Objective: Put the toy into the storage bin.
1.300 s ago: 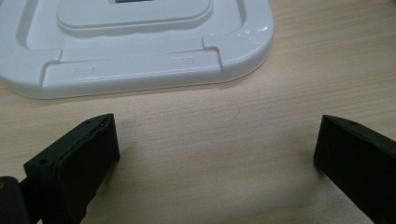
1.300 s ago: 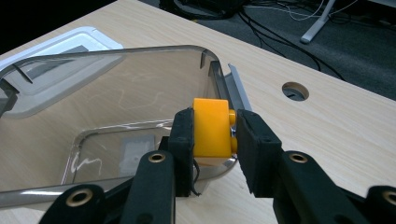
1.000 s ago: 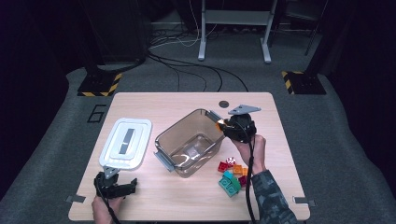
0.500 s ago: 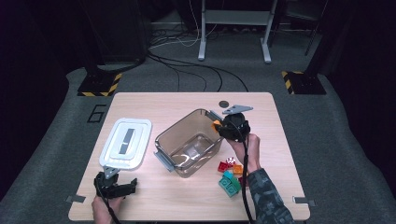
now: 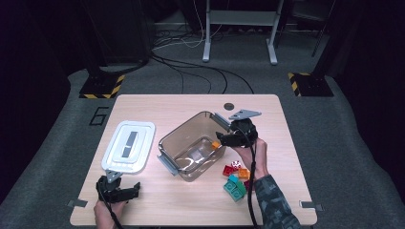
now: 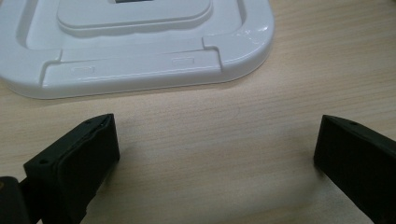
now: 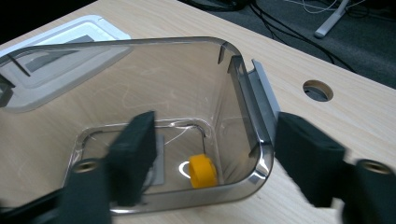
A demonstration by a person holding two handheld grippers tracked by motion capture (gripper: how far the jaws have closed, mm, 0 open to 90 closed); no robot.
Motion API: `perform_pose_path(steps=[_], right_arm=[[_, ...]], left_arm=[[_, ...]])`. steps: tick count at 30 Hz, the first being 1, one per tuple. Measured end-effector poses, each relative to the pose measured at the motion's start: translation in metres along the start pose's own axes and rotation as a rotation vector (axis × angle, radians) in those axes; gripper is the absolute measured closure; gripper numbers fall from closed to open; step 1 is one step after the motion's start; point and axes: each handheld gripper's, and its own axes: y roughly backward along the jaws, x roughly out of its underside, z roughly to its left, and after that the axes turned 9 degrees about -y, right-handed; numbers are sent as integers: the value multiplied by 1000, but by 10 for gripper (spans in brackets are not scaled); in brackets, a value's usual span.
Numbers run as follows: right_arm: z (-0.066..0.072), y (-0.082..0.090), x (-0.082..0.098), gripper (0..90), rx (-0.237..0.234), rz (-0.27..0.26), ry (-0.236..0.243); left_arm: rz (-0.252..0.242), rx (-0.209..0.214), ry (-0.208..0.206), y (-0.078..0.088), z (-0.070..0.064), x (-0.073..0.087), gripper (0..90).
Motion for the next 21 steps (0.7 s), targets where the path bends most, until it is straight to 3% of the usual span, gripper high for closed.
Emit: perform_pose_path(steps=[4, 9, 21], right_arm=[[-1, 11, 6, 150, -17, -8, 2], [-6, 23, 18, 103, -22, -6, -10], [-22, 36, 55, 5, 19, 32, -69]], left_arm=[[0, 0, 0, 0, 0, 0, 0], [0, 0, 0, 0, 0, 0, 0], [0, 0, 0, 0, 0, 0, 0]])
